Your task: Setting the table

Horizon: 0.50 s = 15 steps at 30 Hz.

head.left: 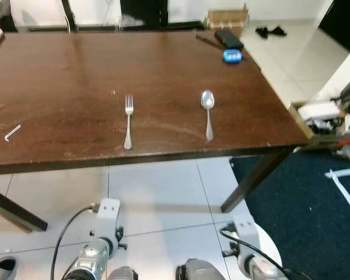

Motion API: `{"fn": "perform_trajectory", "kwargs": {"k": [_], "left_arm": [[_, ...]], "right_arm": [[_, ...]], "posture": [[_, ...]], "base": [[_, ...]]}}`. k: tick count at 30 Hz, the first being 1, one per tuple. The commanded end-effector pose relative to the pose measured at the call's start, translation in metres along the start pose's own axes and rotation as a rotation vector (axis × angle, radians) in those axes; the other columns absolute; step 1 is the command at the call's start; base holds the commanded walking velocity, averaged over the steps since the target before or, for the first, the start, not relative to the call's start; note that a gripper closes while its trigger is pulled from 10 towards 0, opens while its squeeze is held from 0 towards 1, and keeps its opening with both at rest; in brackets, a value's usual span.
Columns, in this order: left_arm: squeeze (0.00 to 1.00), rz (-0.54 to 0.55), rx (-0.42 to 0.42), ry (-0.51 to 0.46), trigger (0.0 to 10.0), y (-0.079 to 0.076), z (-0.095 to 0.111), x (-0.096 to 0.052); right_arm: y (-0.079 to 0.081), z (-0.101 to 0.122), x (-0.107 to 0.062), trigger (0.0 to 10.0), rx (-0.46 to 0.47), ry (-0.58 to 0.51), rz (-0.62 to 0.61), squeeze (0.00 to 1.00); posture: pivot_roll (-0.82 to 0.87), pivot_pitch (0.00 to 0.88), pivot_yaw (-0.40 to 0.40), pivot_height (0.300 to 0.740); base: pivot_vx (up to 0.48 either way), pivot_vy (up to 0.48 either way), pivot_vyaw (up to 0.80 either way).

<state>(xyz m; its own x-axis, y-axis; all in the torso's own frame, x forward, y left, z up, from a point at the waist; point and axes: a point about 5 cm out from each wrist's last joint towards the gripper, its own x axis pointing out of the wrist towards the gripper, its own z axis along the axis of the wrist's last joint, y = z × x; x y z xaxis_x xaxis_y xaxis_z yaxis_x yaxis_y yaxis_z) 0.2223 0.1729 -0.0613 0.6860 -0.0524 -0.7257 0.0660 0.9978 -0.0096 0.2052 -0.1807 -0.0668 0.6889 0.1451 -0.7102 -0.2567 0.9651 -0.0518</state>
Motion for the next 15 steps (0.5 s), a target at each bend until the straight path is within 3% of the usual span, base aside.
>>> {"fn": "perform_trajectory", "kwargs": {"k": [1,6,9,15], "left_arm": [[0.00,0.010,-0.011,0.027,10.0,0.001,-0.010,-0.002],[0.00,0.023,-0.021,0.022,10.0,0.005,-0.009,-0.003],[0.00,0.026,-0.032,0.019,10.0,0.005,-0.008,-0.002],[0.00,0.023,-0.030,0.005,10.0,0.006,-0.007,-0.003]], "right_arm": [[0.000,0.010,0.001,10.0,-0.060,-0.040,0.027,0.00],[-0.003,0.025,0.002,10.0,-0.154,-0.092,0.082,0.00],[-0.004,0.032,0.002,10.0,-0.206,-0.115,0.135,0.00],[-0.004,0.044,-0.002,10.0,-0.320,-0.139,0.281,0.00]], "posture": [[0.03,0.049,0.007,0.740],[0.03,0.055,0.005,0.740],[0.03,0.059,0.002,0.740],[0.03,0.066,0.004,0.740]], "base": [[0.000,0.000,0.00],[0.000,0.000,0.00],[0.000,0.434,0.00],[0.000,0.000,0.00]]}}
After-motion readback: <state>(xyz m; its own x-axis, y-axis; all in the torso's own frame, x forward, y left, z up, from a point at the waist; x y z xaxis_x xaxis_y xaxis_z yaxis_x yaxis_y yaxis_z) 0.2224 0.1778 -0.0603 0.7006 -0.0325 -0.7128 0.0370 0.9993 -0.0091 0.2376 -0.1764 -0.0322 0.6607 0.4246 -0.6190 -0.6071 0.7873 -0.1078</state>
